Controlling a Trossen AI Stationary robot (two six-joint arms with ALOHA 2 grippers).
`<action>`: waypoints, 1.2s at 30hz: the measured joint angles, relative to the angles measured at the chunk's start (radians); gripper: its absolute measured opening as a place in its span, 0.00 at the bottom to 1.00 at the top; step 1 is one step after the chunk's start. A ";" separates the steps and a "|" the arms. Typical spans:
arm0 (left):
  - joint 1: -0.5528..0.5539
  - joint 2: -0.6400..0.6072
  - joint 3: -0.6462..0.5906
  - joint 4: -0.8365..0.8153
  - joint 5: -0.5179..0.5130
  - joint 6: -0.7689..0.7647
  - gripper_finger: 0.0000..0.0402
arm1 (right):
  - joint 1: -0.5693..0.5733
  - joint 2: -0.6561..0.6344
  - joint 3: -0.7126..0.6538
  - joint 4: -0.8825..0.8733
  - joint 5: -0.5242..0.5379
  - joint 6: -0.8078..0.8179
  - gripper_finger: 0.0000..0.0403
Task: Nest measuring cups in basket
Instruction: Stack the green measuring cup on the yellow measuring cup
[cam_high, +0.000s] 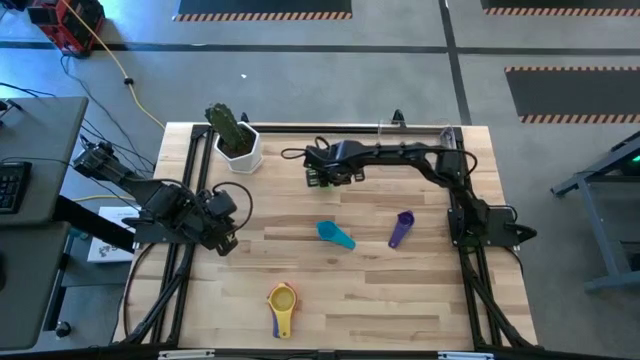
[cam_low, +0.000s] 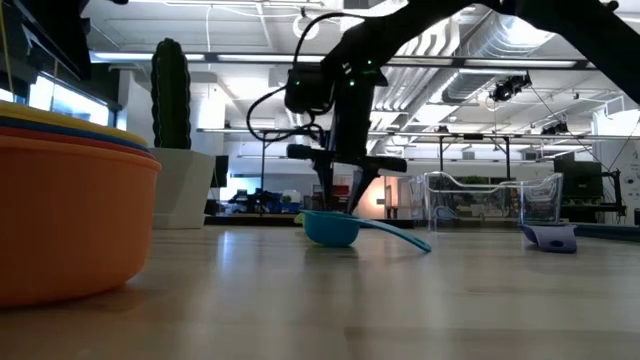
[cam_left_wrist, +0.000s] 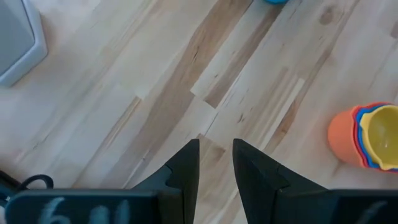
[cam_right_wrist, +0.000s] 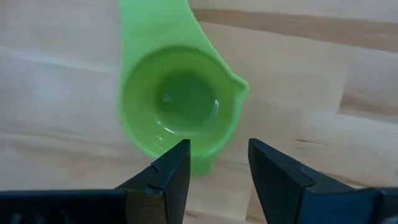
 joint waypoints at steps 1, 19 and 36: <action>0.000 0.000 0.000 -0.001 0.000 0.008 0.22 | 0.000 0.006 0.000 0.002 0.000 0.002 0.38; 0.000 0.001 0.000 -0.001 0.000 0.102 0.22 | -0.007 0.023 0.000 0.007 0.040 0.018 0.02; -0.001 0.000 0.000 -0.001 0.061 0.109 0.22 | 0.072 0.010 0.001 -0.011 -0.028 -0.155 0.01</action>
